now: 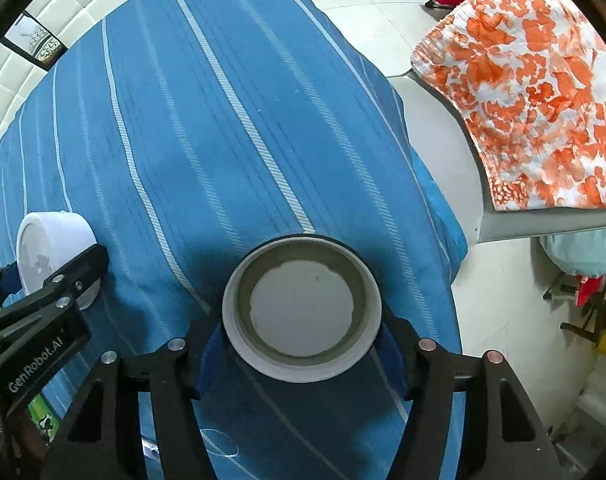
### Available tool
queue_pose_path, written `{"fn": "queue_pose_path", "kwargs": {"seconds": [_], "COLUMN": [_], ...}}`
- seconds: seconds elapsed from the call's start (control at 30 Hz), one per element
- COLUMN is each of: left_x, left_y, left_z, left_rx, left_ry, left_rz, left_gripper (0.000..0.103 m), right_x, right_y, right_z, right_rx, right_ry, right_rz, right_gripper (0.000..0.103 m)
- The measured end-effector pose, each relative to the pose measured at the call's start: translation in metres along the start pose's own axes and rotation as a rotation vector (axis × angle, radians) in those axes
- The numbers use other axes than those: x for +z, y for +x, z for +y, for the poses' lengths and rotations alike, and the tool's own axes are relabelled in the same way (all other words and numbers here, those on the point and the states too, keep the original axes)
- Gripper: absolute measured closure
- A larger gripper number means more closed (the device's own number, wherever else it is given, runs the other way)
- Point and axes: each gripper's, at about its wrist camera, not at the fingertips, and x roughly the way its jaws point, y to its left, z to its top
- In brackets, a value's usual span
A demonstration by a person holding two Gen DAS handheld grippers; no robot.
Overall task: Organize rigid objects
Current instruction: 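Grasp the white lid with the left tool while the right tool grasps the white cup, then carry the lid and cup into the blue box and release both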
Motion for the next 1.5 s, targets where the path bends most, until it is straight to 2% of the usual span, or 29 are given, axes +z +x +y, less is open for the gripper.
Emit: {"fn": "queue_pose_path", "kwargs": {"seconds": [0.23,0.6,0.8,0.93,1.23,1.5], "left_x": [-0.029,-0.103,-0.147,-0.174,-0.242,-0.288], "left_y": [-0.037,-0.142,-0.196,-0.227,-0.265,-0.277], "left_z": [0.026,0.089,0.134,0.168,0.242,0.285], "left_rx": [0.004,-0.011,0.0,0.033,0.098,0.119], "left_ry": [-0.029,-0.072,-0.111,-0.142,-0.262,-0.319], "left_rz": [-0.065,-0.215,-0.289,-0.344,-0.388,-0.397], "left_gripper": [0.038,0.038,0.038,0.038,0.038,0.038], "right_x": [-0.013,-0.085,-0.138,-0.173,-0.245,-0.291], "right_y": [-0.02,-0.112,-0.164,-0.19,-0.23,-0.244], "right_z": [0.007,0.062,0.116,0.157,0.248,0.309], "right_rx": [0.019,0.066,0.109,0.142,0.216,0.243], "right_ry": [-0.017,-0.154,-0.24,-0.298,-0.437,-0.505], "right_rz": [-0.055,-0.207,-0.279,-0.317,-0.373,-0.382], "right_gripper": [0.036,0.036,0.036,0.036,0.036,0.036]}}
